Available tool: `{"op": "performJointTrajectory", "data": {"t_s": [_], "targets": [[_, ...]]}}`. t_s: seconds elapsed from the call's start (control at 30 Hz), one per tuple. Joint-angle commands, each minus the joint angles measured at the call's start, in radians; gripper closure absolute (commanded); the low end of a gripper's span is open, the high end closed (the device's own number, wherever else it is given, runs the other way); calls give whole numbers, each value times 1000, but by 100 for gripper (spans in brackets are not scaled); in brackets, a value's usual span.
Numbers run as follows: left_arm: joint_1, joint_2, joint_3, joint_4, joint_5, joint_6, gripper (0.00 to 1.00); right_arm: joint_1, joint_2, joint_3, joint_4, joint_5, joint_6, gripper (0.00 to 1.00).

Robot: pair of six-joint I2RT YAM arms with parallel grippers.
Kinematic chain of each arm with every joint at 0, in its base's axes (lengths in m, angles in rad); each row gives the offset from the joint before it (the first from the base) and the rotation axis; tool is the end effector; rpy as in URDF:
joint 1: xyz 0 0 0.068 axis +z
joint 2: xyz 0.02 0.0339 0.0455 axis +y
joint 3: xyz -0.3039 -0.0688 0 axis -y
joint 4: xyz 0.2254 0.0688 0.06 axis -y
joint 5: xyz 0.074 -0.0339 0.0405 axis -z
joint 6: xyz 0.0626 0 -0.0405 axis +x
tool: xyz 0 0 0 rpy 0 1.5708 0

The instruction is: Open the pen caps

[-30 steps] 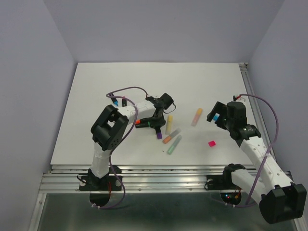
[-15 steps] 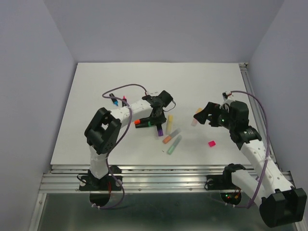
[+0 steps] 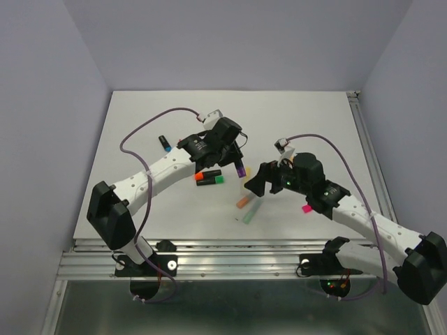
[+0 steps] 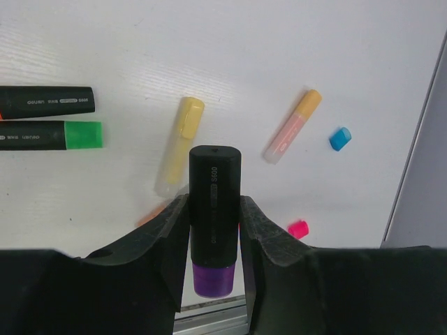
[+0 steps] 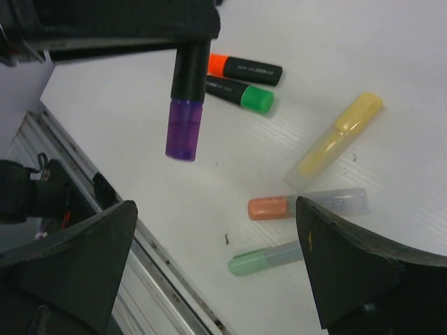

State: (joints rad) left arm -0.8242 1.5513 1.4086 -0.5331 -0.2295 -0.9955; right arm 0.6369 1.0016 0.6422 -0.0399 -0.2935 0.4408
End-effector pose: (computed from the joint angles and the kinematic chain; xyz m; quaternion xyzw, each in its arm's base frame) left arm 0.2488 -0.2480 0.3603 -0.1260 0.8881 -0.2760 0.3454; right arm 0.1594 0.1405 0.2943 -0.1611 0.8125 0.3852 0.4069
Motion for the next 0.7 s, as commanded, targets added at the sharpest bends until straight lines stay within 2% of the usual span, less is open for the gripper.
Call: {"op": "performJointTrajectory", "data": {"t_s": [0.0,0.17,0.27,0.4,0.67], "targets": [[-9,3,21,-28,-37,-31,100,30,32,93,172,97,-13,0],[-16,10,29,-16,-25,-38,100,50,92,135,204,151,12,0],[-18,26,44,-19,-16,-43,100,52,132,152,219,157,33,5],[-18,42,58,-21,-7,-48,100,55,172,180,215,139,55,16],[-18,41,64,-28,-24,-55,100,61,201,162,198,134,99,26]]}}
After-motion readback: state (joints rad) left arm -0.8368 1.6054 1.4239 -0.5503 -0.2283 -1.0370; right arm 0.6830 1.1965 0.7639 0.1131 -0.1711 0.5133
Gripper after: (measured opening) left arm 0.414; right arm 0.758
